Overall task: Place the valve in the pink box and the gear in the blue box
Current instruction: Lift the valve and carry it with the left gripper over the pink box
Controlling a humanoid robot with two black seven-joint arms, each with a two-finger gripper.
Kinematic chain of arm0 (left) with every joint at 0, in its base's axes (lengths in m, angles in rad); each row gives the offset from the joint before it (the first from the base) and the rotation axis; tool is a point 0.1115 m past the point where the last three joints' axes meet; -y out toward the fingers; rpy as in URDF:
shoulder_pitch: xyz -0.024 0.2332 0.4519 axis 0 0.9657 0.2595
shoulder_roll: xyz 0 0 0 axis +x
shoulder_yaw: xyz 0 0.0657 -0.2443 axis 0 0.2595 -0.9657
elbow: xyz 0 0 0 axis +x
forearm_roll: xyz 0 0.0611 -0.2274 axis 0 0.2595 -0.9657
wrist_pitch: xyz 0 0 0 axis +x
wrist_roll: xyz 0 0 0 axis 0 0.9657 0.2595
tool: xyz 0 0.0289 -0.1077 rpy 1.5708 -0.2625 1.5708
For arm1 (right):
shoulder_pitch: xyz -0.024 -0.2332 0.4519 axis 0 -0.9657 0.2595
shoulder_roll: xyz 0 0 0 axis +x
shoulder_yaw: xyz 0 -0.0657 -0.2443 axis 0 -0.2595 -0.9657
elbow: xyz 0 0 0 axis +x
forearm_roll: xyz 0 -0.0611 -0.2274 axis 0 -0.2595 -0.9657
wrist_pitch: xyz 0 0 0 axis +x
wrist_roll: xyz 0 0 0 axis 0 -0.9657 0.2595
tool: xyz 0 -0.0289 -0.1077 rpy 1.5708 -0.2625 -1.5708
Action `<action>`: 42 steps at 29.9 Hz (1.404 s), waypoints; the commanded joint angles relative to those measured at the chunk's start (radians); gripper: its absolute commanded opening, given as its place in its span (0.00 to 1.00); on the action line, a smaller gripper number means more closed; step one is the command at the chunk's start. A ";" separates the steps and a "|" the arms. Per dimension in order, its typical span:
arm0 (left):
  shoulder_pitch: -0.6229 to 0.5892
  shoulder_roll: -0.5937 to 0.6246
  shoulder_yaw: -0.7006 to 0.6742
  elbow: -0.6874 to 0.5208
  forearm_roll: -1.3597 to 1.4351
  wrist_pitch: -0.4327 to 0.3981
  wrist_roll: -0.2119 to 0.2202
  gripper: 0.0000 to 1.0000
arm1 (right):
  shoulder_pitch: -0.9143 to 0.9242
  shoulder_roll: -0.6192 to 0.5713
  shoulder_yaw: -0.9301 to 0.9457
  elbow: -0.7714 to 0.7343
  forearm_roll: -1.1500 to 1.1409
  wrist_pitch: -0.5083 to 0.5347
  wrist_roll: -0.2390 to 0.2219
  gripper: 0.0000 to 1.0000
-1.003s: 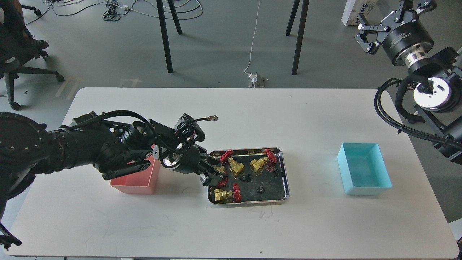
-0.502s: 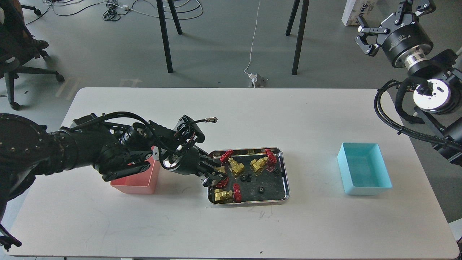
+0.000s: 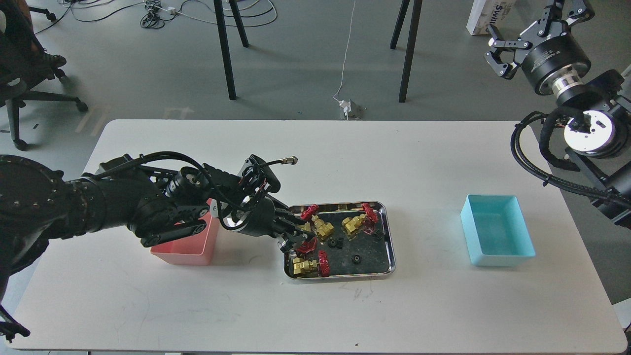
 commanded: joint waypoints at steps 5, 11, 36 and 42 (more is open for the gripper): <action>-0.017 0.014 -0.007 -0.024 -0.001 -0.001 0.000 0.14 | 0.000 0.000 0.006 0.000 0.000 -0.002 0.000 1.00; -0.057 0.078 -0.026 -0.093 -0.002 -0.002 0.000 0.14 | 0.011 0.008 0.015 0.008 0.003 -0.021 -0.002 1.00; -0.080 0.764 -0.141 -0.401 0.160 -0.047 0.000 0.14 | 0.253 0.051 -0.037 0.045 0.097 -0.318 -0.066 1.00; -0.005 0.746 -0.142 -0.360 0.166 -0.004 0.000 0.14 | 0.235 0.040 -0.035 0.049 0.097 -0.316 -0.066 1.00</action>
